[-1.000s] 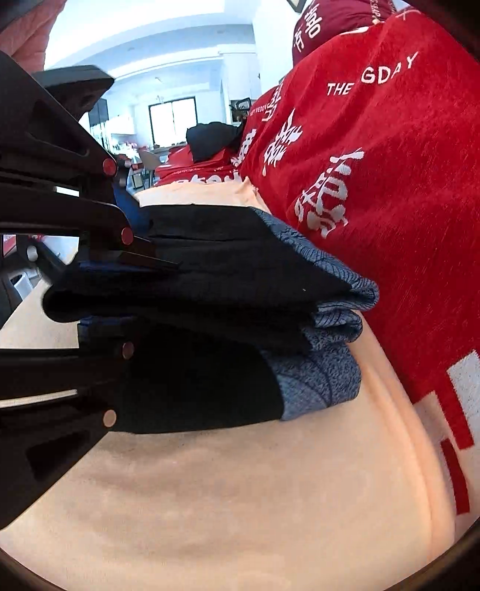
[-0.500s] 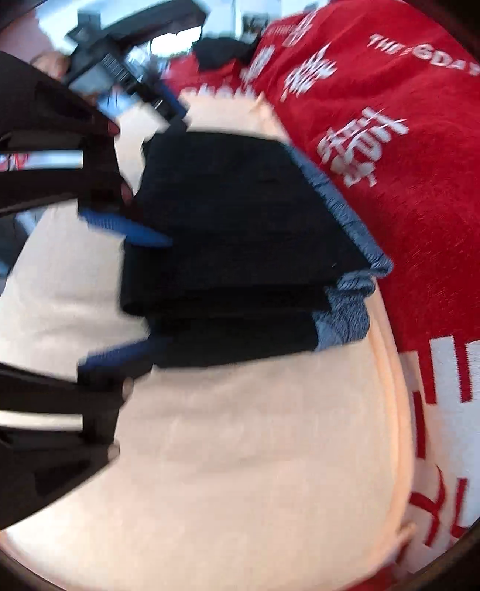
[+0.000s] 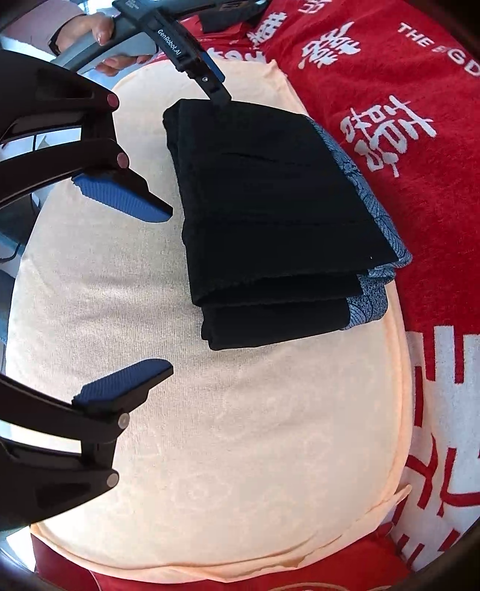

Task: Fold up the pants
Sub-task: 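Release the folded pants and withdraw both grippers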

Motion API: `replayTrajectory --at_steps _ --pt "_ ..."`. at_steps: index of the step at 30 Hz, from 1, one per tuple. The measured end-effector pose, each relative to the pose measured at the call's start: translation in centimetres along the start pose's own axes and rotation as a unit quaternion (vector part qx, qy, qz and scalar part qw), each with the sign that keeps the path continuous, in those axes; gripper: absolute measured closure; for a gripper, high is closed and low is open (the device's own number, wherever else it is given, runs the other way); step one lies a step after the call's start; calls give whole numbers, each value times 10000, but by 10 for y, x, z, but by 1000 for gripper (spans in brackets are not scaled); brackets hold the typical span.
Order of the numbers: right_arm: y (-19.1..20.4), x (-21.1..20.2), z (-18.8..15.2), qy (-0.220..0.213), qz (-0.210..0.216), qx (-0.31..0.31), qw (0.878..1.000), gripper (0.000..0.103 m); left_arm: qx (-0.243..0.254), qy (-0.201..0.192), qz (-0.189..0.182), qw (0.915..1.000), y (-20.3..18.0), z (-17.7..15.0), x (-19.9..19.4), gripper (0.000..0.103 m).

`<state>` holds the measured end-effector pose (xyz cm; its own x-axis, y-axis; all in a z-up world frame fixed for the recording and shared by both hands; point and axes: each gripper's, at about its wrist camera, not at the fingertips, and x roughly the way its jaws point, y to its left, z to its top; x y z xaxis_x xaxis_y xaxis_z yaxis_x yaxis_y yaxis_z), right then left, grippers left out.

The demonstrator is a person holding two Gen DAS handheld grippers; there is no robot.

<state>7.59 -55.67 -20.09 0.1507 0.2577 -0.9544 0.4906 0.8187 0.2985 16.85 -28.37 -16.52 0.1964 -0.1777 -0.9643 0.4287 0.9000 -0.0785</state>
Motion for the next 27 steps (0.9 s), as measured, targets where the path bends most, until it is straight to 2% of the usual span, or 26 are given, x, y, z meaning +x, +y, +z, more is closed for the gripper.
replayTrajectory --at_steps 4,9,15,18,21,23,24,27 --pt "1 -4 4 -80 28 82 9999 24 -135 86 11 9999 7 5 2 8" --pt "0 1 9 23 88 110 9999 23 -420 292 236 9984 19 9 12 8" --pt "-2 1 17 -2 16 130 9999 23 -546 475 222 9971 26 9 24 8" --pt "-1 -2 25 -129 -83 87 9998 23 -552 506 226 9969 26 9 29 8" --pt "7 -10 37 -448 -261 -78 9986 23 -536 510 253 9969 26 12 32 8" --pt "17 -18 45 -699 -96 -224 9973 23 -511 508 269 9970 26 16 39 8" --pt "24 -22 48 -816 120 -291 9962 23 -496 509 264 9971 25 17 40 8" --pt "40 -17 50 -730 367 -534 9952 23 -452 491 256 9974 22 18 44 8"
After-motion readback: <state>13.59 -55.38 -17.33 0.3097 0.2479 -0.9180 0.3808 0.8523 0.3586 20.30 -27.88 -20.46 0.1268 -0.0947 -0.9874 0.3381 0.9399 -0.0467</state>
